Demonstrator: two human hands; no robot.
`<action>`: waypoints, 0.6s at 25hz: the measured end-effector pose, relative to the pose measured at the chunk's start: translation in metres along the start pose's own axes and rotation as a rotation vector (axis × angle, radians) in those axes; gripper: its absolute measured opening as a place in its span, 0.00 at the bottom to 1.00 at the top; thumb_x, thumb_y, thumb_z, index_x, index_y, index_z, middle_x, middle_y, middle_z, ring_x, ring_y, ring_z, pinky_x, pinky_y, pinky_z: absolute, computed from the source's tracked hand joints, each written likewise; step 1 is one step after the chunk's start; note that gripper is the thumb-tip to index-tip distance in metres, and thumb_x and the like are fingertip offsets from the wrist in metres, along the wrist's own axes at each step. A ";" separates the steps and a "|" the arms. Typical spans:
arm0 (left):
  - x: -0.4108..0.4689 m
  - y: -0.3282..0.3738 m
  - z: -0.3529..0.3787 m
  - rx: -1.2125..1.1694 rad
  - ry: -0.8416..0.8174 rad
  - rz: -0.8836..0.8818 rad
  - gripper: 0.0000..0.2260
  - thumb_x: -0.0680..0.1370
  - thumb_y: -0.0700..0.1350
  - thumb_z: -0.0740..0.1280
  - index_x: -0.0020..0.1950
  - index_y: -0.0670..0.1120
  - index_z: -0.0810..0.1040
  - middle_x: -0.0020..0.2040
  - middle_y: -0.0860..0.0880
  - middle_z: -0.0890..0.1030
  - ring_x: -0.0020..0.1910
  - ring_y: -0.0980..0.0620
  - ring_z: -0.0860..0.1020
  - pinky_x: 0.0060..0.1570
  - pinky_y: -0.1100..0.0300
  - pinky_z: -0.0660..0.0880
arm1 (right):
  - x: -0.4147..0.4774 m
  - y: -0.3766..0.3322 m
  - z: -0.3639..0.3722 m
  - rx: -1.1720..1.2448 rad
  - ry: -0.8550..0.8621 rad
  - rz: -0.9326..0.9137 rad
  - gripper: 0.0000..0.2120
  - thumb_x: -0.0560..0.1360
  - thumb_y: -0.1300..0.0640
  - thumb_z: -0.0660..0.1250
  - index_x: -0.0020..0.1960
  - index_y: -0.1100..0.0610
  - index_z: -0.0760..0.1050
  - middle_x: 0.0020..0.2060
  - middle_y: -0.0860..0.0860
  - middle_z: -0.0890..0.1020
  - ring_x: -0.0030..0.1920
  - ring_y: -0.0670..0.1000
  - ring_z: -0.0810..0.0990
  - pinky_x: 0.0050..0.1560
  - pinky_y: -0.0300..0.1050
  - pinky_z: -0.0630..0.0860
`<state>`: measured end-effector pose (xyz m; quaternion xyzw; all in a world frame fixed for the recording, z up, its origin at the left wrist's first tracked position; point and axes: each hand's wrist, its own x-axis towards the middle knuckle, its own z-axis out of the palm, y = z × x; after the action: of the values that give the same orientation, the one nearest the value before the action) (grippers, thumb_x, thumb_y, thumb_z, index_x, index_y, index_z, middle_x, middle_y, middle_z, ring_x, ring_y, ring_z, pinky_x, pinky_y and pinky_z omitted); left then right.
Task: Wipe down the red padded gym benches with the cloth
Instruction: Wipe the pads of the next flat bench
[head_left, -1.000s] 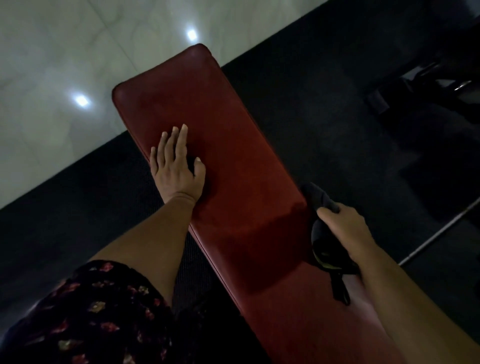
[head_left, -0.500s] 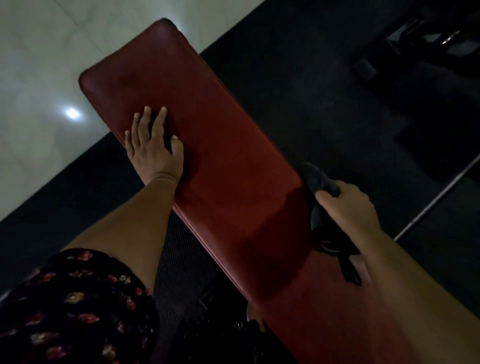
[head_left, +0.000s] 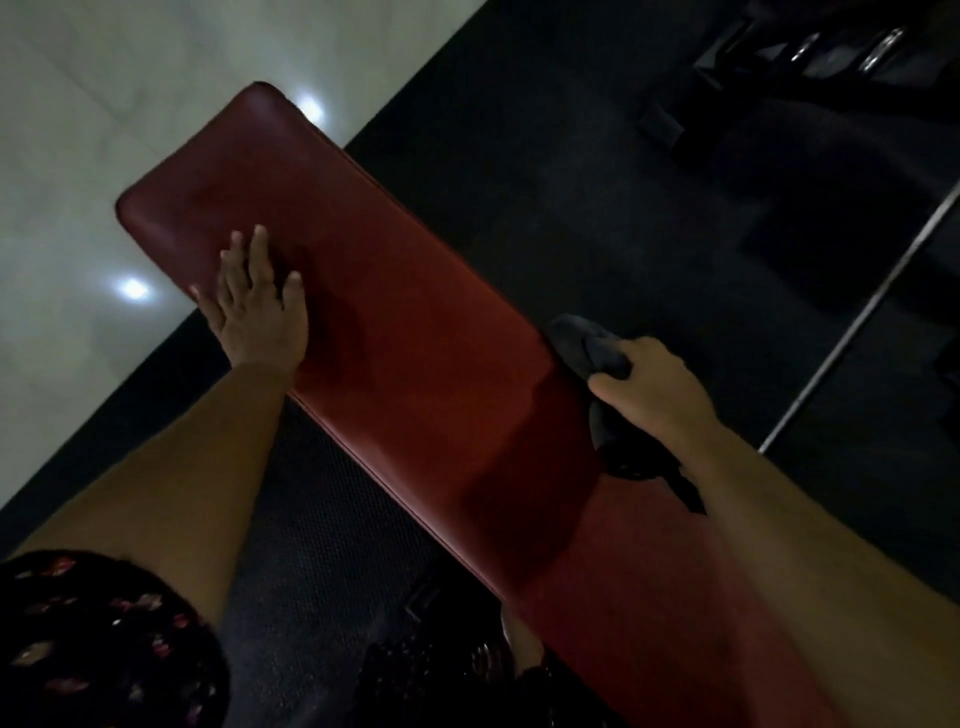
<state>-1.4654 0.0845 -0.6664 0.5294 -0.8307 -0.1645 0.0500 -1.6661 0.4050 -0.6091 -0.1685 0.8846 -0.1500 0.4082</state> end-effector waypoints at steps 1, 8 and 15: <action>-0.010 0.011 -0.002 0.007 0.047 0.007 0.27 0.82 0.53 0.53 0.81 0.53 0.52 0.81 0.50 0.52 0.80 0.49 0.50 0.77 0.44 0.41 | -0.002 0.002 0.002 0.023 -0.013 -0.073 0.19 0.75 0.50 0.66 0.65 0.48 0.74 0.56 0.51 0.73 0.52 0.54 0.76 0.48 0.48 0.71; -0.171 0.152 0.041 -0.090 -0.108 0.524 0.25 0.80 0.54 0.53 0.77 0.51 0.64 0.77 0.50 0.64 0.77 0.50 0.59 0.76 0.50 0.42 | -0.008 0.049 -0.016 0.157 -0.139 0.181 0.12 0.76 0.51 0.65 0.59 0.51 0.75 0.50 0.53 0.77 0.50 0.55 0.76 0.51 0.48 0.75; -0.239 0.160 0.094 0.142 -0.192 0.670 0.25 0.80 0.55 0.52 0.78 0.54 0.60 0.76 0.50 0.67 0.76 0.45 0.62 0.75 0.47 0.52 | -0.023 0.078 -0.025 -0.095 -0.125 0.045 0.21 0.75 0.49 0.68 0.67 0.53 0.73 0.60 0.56 0.74 0.57 0.57 0.75 0.59 0.54 0.74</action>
<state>-1.5239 0.3813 -0.6807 0.2117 -0.9686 -0.1297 -0.0141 -1.6846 0.4879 -0.6093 -0.1769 0.8671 -0.0877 0.4574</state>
